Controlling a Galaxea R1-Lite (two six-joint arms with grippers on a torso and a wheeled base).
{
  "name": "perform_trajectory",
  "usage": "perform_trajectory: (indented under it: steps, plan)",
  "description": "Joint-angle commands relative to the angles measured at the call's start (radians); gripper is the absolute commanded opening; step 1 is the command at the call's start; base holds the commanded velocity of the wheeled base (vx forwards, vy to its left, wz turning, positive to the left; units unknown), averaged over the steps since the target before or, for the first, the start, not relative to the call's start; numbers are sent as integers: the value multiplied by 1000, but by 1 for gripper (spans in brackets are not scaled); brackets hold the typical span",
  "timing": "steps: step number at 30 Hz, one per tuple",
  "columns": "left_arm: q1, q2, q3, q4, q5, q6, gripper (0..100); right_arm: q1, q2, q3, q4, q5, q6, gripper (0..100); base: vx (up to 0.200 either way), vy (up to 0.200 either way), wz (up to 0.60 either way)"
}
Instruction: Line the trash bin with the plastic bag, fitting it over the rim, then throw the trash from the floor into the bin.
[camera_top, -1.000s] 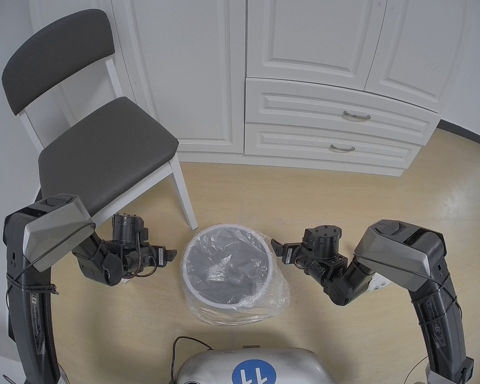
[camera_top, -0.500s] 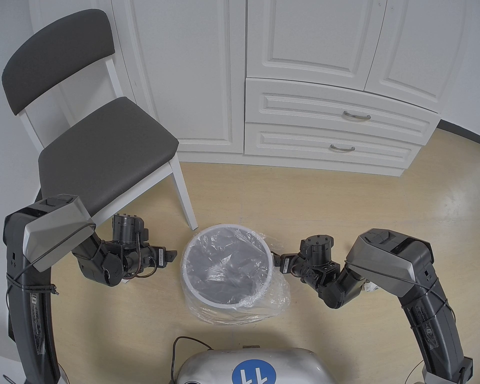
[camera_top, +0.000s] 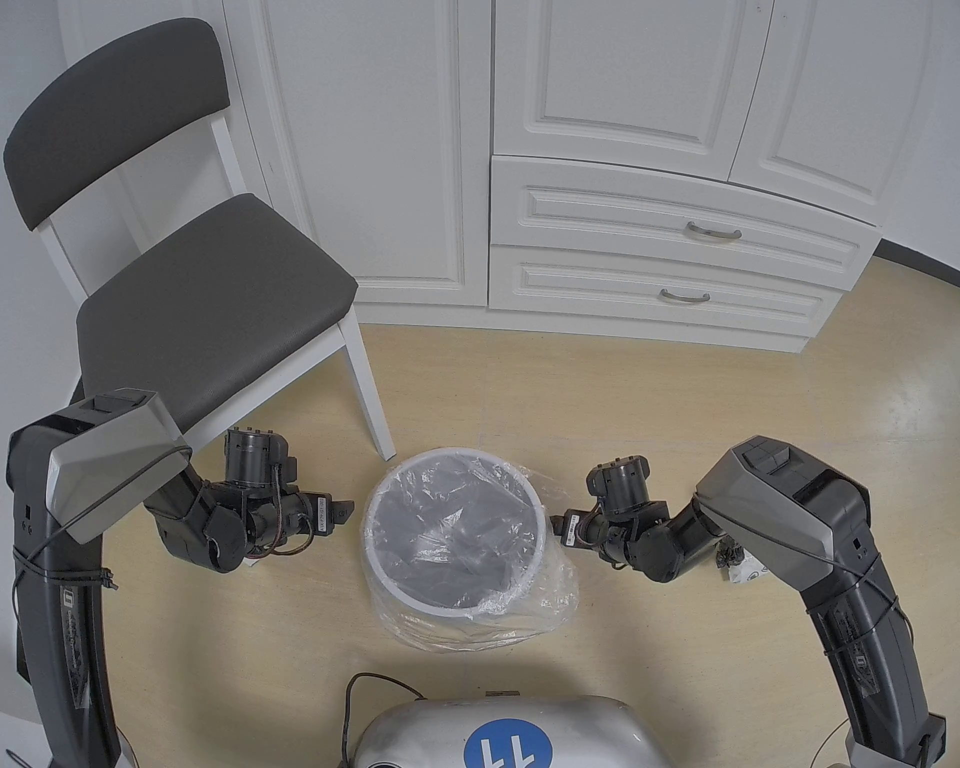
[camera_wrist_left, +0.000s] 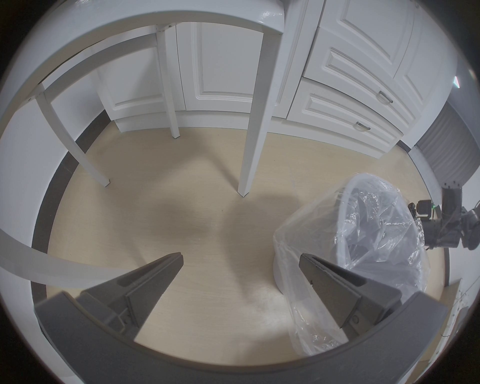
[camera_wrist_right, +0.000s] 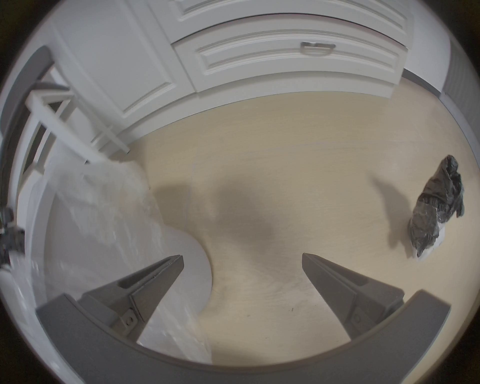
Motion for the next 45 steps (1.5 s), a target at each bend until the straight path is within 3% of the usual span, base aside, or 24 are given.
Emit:
perform_trajectory:
  steps: [1, 8, 16, 41, 42, 45]
  plan:
    - [1, 3, 0, 1, 0, -1, 100, -5, -6, -61, 23, -16, 43, 100, 0, 0, 0]
    - [2, -1, -2, -1, 0, -1, 100, -3, -97, -47, -14, -22, 103, 100, 0, 0, 0]
    - [7, -1, -5, -1, 0, -1, 100, 23, -89, 3, -212, -42, 97, 100, 0, 0, 0]
    - [7, -3, -5, -2, 0, -4, 100, 96, -22, -23, -285, -31, 135, 100, 0, 0, 0]
    - [7, -3, -5, -2, 0, -5, 100, 95, -17, -27, -287, -33, 137, 0, 0, 0, 0]
    - [7, -3, -5, -4, 0, -5, 100, 93, -14, -35, -293, -37, 149, 0, 0, 0, 0]
